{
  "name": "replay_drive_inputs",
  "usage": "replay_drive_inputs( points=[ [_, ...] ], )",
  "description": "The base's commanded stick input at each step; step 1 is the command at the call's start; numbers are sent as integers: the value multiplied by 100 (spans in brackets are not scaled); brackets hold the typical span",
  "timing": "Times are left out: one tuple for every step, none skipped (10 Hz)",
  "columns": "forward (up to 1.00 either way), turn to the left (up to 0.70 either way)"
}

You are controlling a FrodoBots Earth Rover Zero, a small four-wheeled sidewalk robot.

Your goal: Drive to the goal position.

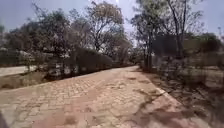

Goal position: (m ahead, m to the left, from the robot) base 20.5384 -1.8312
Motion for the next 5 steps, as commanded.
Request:
replay_drive_inputs(
  points=[
    [100, 0],
    [100, 0],
    [100, 0],
    [100, 0],
    [100, 0]
  ],
)
